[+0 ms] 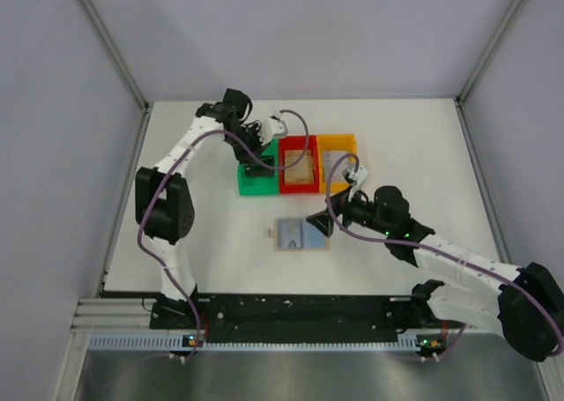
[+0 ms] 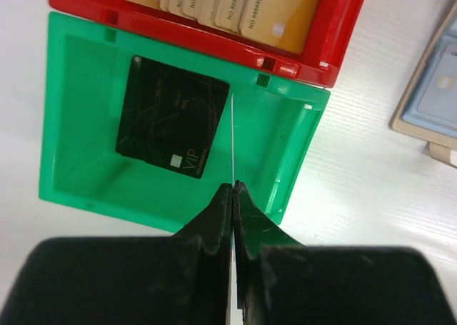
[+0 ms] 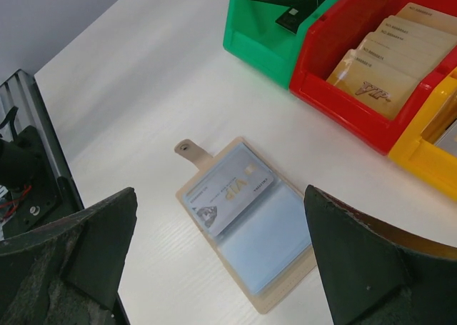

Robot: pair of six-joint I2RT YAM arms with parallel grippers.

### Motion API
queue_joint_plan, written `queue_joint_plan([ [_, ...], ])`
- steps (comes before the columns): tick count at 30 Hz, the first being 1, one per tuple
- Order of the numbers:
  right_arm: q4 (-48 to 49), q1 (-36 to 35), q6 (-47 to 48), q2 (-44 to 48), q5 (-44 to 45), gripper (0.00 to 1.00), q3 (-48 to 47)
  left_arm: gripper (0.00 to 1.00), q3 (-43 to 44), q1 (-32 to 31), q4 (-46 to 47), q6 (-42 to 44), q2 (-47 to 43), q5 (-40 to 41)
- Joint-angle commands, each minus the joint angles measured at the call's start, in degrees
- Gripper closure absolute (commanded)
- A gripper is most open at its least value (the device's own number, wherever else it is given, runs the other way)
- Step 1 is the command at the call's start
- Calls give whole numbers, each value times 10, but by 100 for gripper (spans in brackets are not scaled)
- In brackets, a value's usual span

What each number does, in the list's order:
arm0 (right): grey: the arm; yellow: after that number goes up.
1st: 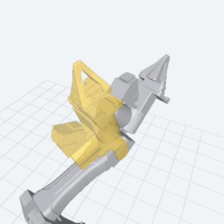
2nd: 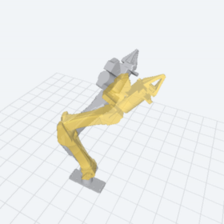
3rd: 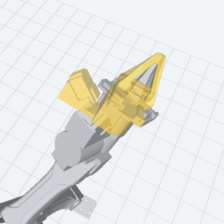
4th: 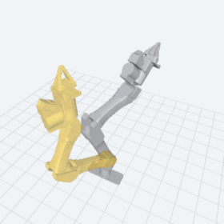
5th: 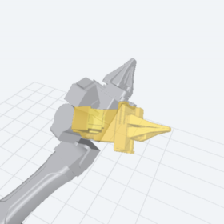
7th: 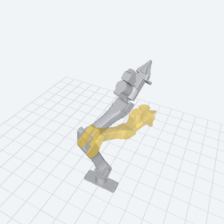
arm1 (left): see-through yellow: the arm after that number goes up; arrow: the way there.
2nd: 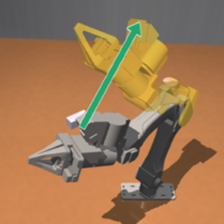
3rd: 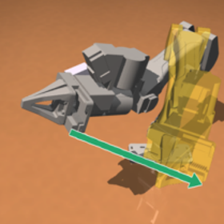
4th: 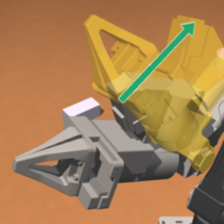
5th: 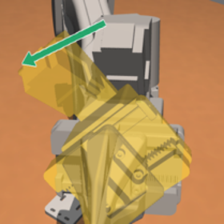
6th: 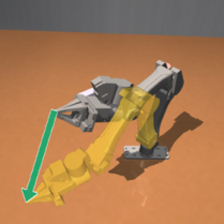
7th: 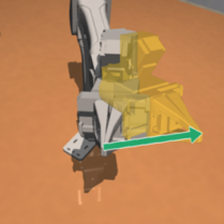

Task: Take the credit cards out of the card holder
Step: Place the credit card in the storage box.

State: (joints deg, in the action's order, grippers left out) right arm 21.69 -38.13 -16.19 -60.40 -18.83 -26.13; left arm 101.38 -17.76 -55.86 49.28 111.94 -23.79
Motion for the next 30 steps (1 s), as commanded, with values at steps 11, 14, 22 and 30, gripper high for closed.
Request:
queue_joint_plan([
  [11, 48, -4, 12, 10, 3, 2, 7, 100, 35, 8, -81, 38, 74, -69],
  [14, 48, -4, 12, 8, 3, 2, 7, 100, 36, 8, -68, 27, 78, -58],
  [22, 49, -4, 13, 7, 4, 2, 9, 70, 43, 7, -20, 0, 65, 0],
  [30, 33, -3, 15, 5, 13, 2, 0, 53, 37, 6, 55, -68, -11, 22],
])
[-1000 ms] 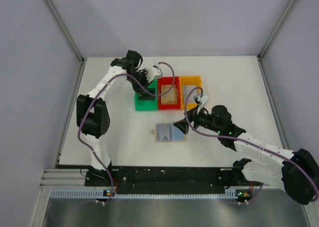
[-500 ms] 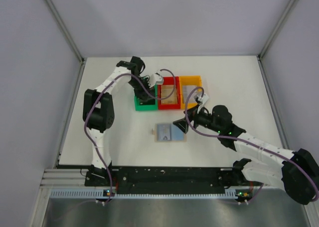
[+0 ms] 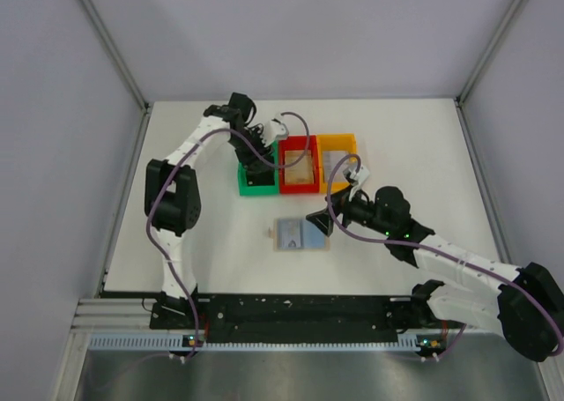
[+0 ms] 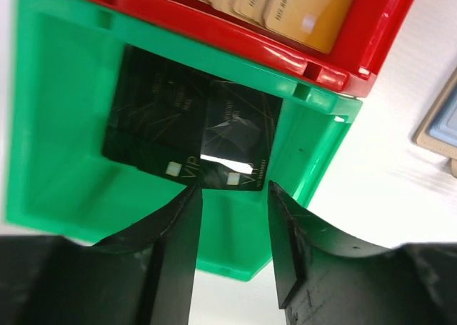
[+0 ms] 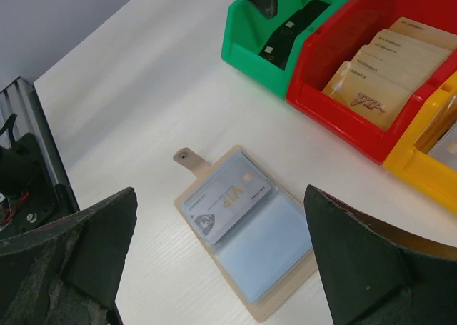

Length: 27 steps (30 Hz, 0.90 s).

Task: Take the credit cards out of the card holder
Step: Place the credit card in the storage box, then remove the credit card from the card holder.

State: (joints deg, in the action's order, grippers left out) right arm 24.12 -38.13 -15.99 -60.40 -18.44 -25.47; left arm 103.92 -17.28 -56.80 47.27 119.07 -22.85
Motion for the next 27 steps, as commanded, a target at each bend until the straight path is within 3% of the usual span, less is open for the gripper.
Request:
queue_joint_plan([
  [1, 2, -4, 14, 4, 12, 2, -11, 52, 3, 1, 84, -70, -103, 14],
  [3, -24, -4, 13, 2, 19, 2, -19, 43, -22, 1, 134, -128, -150, 16],
  [5, -45, -4, 12, -5, 21, 2, -30, 19, -68, -2, 194, -202, -204, 18],
  [6, -59, -5, 12, -12, 22, 2, -37, 18, -98, -8, 225, -261, -237, 25],
  [15, -196, -59, -13, -83, 79, 6, -110, 25, -462, -123, 432, -566, -493, 90],
  [18, -203, -63, -68, -94, 80, 12, -117, 33, -562, -137, 501, -672, -554, 76],
  [20, -192, -63, -105, -101, 77, 18, -117, 44, -619, -144, 548, -719, -582, 65],
  [27, -167, -63, -190, -161, 44, 28, -135, 48, -685, -170, 610, -776, -570, 49],
])
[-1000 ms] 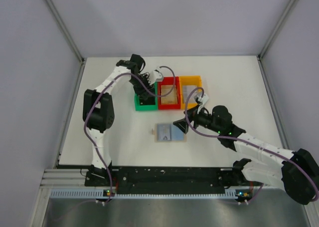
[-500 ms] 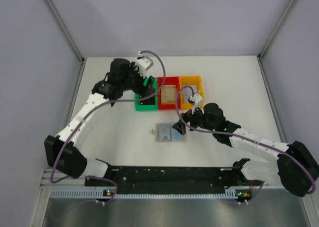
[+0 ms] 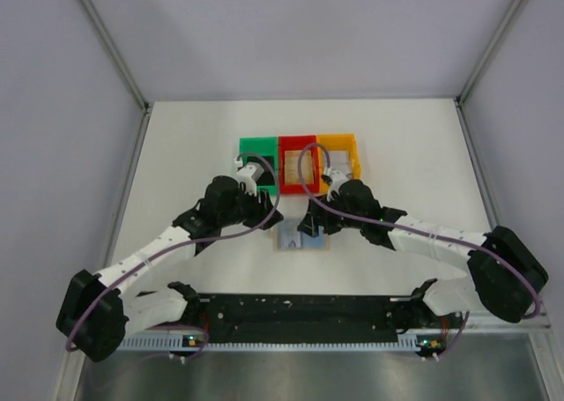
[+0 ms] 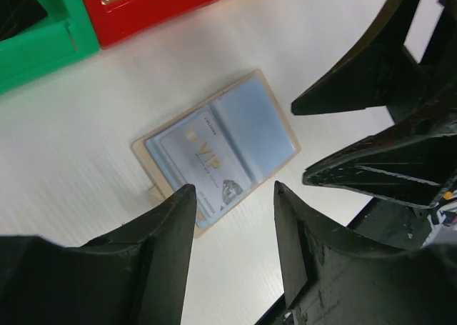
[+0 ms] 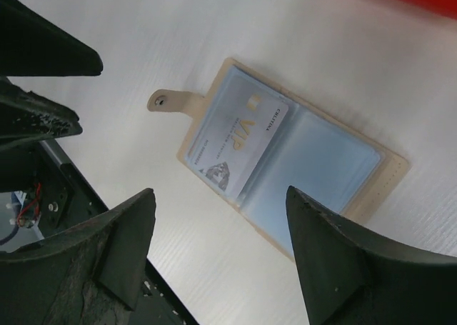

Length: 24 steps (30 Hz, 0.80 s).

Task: Take the credit cards out of the card holder
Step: Remove the credit card from the card holder.

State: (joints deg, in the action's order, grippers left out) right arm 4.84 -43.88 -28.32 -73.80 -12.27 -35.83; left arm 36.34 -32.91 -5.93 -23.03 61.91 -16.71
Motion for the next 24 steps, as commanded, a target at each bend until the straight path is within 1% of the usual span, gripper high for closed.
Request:
queue_joint_plan([
  [1, 37, -5, -74, -32, -17, 29, -28, 48, -15, -22, 120, -86, 7, -18],
  [5, 76, 4, -105, -60, -28, 37, -21, 48, -34, -43, 163, -106, 45, -16],
  [9, 140, 18, -143, -101, -66, 42, -13, 52, -57, -44, 197, -118, 87, 7],
  [13, 164, 23, -157, -131, -78, 45, -12, 57, -68, -44, 221, -119, 130, 10],
  [14, 170, 26, -160, -138, -79, 46, -9, 60, -67, -44, 221, -116, 139, 9],
  [19, 206, 40, -174, -175, -98, 48, 4, 66, -64, -44, 208, -106, 177, 18],
  [20, 214, 41, -176, -184, -102, 49, 8, 70, -63, -44, 201, -105, 183, 22],
  [21, 226, 42, -183, -194, -107, 51, 14, 71, -64, -44, 194, -105, 185, 26],
  [23, 253, 45, -195, -209, -117, 54, 24, 77, -68, -44, 188, -106, 188, 33],
  [24, 264, 49, -203, -218, -120, 55, 29, 78, -72, -44, 186, -107, 190, 36],
])
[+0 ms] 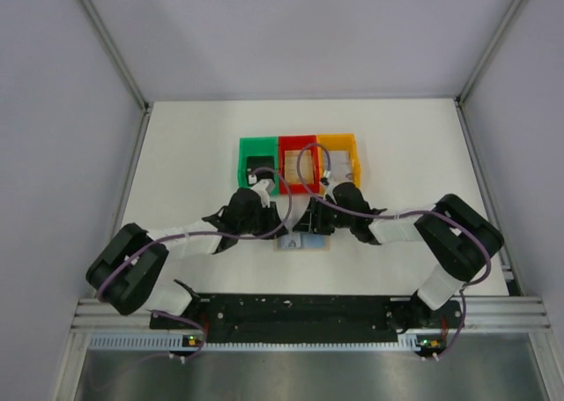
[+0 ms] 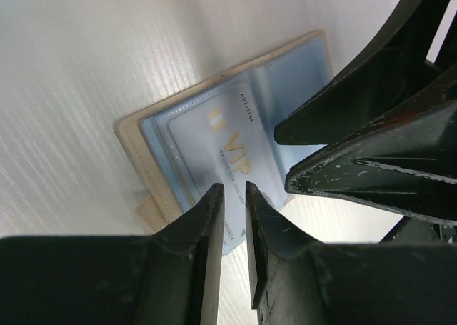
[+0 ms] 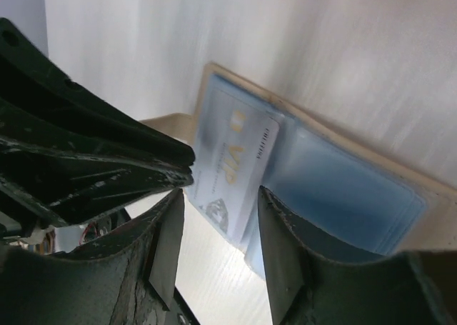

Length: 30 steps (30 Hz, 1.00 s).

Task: Take the credit cards out of the card holder
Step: Remove the credit card from the card holder.

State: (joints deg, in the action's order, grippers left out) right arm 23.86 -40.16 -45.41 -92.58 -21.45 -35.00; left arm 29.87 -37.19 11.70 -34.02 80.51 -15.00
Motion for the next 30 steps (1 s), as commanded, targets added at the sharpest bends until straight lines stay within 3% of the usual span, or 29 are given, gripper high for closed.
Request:
queue_joint_plan([
  [1, 81, 11, -35, -37, -28, 56, 24, 78, -8, -2, 8, 3, 5, 20],
  [6, 76, 18, -41, -51, -21, 58, 27, 88, -11, -2, -3, -2, 23, 23],
  [13, 79, 19, -46, -57, -29, 63, 28, 93, 3, -1, -17, 0, 55, 9],
  [25, 164, 42, -73, -57, -75, 99, 64, 100, 11, -1, -47, 5, 68, 16],
  [30, 182, 54, -74, -53, -95, 100, 75, 100, 21, -2, -73, 10, 70, 27],
])
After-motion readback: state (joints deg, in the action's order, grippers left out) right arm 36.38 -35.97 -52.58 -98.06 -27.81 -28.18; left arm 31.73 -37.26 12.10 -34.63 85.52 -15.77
